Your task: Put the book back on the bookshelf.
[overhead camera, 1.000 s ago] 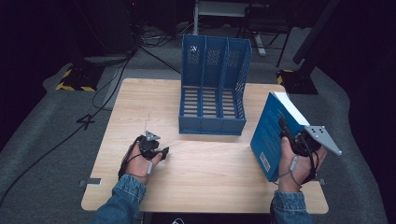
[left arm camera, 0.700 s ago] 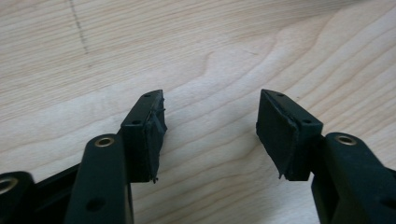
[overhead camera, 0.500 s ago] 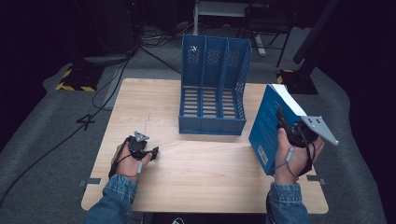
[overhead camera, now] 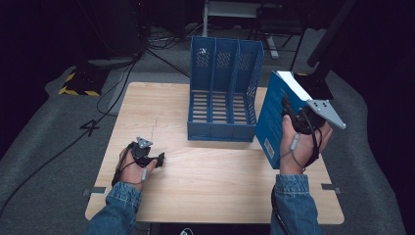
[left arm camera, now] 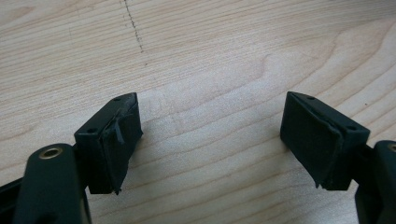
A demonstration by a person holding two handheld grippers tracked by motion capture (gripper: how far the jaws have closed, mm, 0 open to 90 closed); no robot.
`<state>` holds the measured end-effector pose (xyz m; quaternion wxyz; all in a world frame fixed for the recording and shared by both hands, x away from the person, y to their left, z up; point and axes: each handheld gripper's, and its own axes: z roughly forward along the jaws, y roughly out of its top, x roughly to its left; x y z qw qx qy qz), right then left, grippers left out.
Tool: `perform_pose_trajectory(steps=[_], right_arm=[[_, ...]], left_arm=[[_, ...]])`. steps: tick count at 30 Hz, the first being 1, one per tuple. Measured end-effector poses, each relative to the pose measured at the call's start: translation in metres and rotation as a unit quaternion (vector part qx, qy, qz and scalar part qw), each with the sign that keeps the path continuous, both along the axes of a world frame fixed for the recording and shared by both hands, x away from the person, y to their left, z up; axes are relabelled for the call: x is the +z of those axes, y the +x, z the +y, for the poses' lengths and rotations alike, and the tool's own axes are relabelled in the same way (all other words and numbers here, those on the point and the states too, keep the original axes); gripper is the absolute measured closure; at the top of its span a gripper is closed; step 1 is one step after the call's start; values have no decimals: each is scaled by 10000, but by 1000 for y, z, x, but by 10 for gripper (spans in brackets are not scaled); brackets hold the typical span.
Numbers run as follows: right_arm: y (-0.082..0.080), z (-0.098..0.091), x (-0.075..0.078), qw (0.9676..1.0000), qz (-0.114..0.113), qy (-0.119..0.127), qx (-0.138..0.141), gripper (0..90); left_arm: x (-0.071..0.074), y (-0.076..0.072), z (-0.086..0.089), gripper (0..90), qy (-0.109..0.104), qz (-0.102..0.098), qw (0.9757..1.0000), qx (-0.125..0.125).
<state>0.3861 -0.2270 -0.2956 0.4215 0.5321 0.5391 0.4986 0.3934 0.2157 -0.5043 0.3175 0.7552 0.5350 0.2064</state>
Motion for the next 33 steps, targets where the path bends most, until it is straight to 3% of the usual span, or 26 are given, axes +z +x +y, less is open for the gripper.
perform_pose_trajectory(steps=[11,20,28,33], right_arm=[[25,20,20,9993,-19,-250,278,615],[42,31,37,9983,-144,-78,566,615],[65,42,38,9978,-95,-1,657,615],[85,50,33,9984,11,-81,562,615]], left_arm=[[0,0,0,207,11,-3,10000,16],[0,-4,0,208,-7,12,9999,142],[0,-5,1,209,36,-10,9999,162],[0,-5,1,209,38,-4,9999,160]])
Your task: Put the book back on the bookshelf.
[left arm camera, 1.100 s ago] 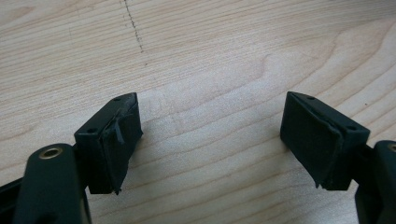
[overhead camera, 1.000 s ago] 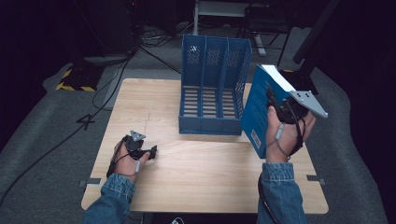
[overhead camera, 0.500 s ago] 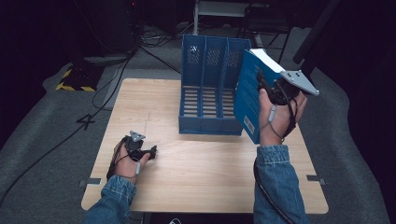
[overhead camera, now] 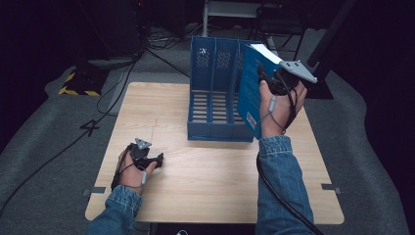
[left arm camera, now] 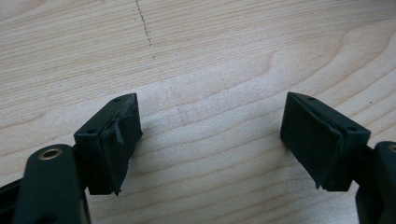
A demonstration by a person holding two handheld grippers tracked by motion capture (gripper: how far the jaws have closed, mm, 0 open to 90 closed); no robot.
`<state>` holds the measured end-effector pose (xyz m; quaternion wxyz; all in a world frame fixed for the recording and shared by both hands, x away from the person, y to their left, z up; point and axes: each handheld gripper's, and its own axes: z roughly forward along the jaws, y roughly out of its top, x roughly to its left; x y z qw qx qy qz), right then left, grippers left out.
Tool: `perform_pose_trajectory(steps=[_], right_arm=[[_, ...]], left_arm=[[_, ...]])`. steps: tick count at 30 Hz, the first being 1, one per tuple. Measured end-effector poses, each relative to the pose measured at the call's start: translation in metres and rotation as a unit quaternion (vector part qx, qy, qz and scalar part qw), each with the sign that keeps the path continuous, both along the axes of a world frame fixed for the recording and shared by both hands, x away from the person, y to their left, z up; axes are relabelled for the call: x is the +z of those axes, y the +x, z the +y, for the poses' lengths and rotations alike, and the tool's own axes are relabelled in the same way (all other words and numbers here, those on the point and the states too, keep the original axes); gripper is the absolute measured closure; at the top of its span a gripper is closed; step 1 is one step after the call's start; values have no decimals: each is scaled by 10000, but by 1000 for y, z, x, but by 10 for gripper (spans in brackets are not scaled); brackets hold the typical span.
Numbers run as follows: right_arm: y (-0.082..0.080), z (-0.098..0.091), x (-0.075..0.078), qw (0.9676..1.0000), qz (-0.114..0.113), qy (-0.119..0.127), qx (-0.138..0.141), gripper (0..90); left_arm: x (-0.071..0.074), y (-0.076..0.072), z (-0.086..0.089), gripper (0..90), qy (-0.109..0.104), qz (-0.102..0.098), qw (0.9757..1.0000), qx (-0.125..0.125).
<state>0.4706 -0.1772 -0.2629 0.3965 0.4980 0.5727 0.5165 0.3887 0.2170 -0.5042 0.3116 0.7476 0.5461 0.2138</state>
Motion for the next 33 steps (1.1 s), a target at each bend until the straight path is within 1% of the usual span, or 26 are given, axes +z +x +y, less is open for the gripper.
perform_pose_trajectory(steps=[4,7,15,17,19,20,22,25,26,32,33], right_arm=[[10,6,-4,9999,45,-101,-118,615],[19,9,-9,9997,89,-135,-185,615],[36,20,-17,9997,153,-168,-93,615],[39,22,-19,9998,117,-138,-71,615],[42,25,-19,9998,131,-141,-23,615],[44,25,-19,9999,137,-76,-9,615],[45,24,-18,9999,144,7,-32,615],[45,22,-16,9999,113,-19,-58,615],[45,21,-16,9999,143,-15,-79,615],[44,10,-15,9994,163,171,-246,615],[44,9,-14,9994,165,156,-259,615]], left_arm=[[0,0,0,209,-18,9,10000,1],[0,0,0,208,15,10,10000,-15],[0,0,0,208,14,10,10000,-21],[0,0,0,208,13,10,10000,-19],[0,0,0,208,11,12,10000,-22],[0,0,0,208,10,13,10000,-23],[0,0,0,208,8,12,10000,-26],[0,0,1,208,7,12,10000,-28],[0,0,1,208,9,12,10000,-30],[0,0,1,208,7,11,10000,-35],[0,0,1,208,21,13,10000,-41]])
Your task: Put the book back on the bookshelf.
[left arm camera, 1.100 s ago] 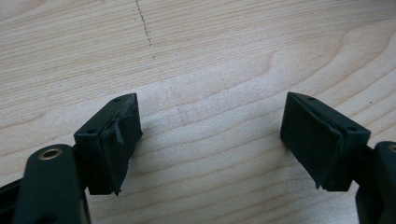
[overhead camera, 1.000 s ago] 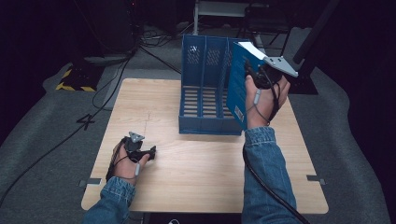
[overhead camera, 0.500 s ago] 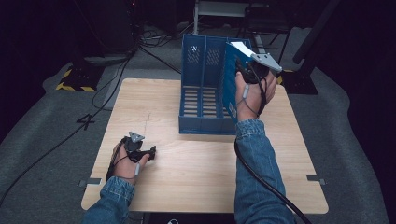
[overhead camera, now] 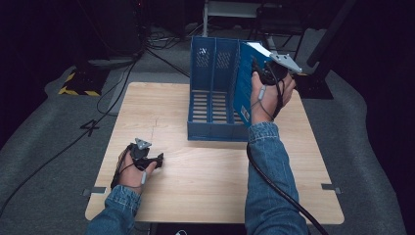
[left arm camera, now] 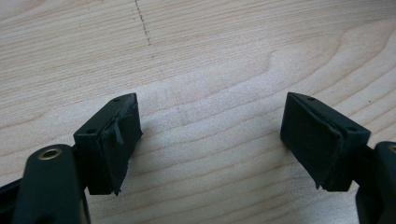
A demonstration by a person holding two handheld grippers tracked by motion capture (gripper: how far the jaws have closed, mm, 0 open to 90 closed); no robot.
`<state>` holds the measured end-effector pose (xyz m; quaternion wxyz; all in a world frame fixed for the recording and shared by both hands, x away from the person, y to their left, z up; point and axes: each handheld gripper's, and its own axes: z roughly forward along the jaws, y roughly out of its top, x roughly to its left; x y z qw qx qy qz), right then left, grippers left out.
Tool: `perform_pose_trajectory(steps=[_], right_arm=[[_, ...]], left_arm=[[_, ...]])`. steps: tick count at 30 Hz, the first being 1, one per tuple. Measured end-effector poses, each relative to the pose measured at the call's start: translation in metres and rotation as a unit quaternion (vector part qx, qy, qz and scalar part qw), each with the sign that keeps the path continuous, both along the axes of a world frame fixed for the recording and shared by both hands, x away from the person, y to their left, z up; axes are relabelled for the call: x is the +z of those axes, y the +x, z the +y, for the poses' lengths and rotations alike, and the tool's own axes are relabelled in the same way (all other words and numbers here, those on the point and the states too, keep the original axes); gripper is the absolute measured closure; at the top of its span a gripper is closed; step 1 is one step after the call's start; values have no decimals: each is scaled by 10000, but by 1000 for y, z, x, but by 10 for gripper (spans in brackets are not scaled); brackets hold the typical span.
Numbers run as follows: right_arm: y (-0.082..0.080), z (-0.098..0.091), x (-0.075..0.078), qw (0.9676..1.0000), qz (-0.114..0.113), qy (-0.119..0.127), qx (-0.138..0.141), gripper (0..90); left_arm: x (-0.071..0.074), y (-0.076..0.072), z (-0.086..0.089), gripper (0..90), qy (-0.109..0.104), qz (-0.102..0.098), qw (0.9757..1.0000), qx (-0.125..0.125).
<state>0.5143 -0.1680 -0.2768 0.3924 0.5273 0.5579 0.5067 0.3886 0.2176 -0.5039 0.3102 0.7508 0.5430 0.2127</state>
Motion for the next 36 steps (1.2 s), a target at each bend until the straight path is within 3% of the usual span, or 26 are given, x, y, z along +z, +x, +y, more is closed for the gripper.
perform_pose_trajectory(steps=[10,19,25,30,33,36], right_arm=[[5,4,2,9998,61,-195,-39,614],[2,-5,0,9989,206,-317,-289,614],[11,9,-3,9981,313,-466,-266,614],[17,24,-4,9981,373,-447,-178,613],[17,36,-7,9989,297,-354,-32,613],[18,37,-7,9989,184,-434,9,613]], left_arm=[[0,0,0,208,-3,2,10000,0],[0,0,0,208,-9,-4,10000,4],[0,0,0,208,-6,-3,10000,1],[0,0,0,209,-13,-3,10000,4],[0,0,0,208,-34,6,10000,1],[0,0,0,208,-37,0,10000,4]])
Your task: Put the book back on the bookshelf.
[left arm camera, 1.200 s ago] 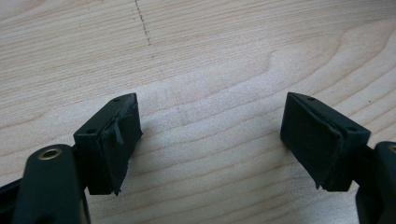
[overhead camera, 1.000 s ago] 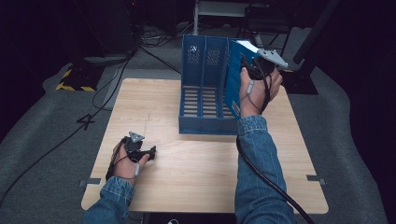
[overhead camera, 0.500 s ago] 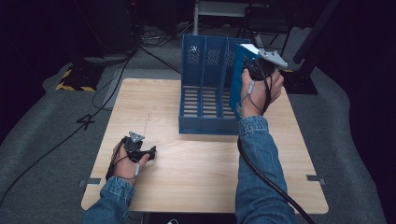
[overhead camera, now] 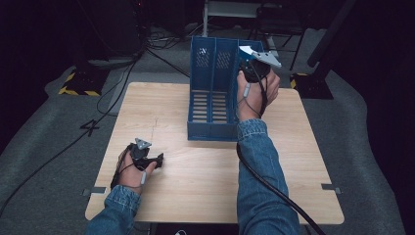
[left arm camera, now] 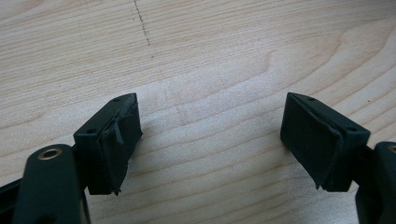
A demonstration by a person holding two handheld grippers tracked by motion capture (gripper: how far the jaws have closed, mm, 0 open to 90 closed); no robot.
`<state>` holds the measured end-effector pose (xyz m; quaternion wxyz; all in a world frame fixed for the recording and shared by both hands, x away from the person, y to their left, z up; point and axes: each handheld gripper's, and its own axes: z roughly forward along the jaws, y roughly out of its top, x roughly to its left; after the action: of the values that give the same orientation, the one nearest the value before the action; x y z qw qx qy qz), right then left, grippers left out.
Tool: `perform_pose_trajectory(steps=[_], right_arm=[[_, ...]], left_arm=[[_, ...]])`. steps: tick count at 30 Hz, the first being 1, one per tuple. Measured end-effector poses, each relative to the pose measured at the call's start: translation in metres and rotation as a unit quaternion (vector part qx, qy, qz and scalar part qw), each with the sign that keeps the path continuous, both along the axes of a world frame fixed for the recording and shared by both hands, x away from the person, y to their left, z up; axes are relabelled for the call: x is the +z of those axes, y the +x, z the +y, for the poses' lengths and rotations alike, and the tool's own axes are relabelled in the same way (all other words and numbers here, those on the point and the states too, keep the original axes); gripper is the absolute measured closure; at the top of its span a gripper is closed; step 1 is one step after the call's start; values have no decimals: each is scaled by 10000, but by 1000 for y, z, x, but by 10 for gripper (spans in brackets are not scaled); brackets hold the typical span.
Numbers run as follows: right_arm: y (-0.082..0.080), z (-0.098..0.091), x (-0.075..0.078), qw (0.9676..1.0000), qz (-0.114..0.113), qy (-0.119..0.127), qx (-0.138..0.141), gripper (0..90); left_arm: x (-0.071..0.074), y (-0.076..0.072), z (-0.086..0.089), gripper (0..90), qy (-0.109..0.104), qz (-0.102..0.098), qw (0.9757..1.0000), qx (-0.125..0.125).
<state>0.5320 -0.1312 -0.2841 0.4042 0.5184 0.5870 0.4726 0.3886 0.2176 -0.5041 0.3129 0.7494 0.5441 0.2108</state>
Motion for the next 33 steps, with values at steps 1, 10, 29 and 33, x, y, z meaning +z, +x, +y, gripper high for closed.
perform_pose_trajectory(steps=[1,10,29,33], right_arm=[[2,-2,0,10000,-21,35,17,613],[8,-6,-2,9995,-36,252,207,613],[27,-20,-12,9978,100,509,402,612],[35,-19,-17,9978,157,486,424,612]], left_arm=[[0,0,0,208,0,0,10000,0],[0,0,0,207,15,1,10000,-7],[0,0,0,208,16,4,10000,-9],[0,0,0,208,17,6,10000,-11]])
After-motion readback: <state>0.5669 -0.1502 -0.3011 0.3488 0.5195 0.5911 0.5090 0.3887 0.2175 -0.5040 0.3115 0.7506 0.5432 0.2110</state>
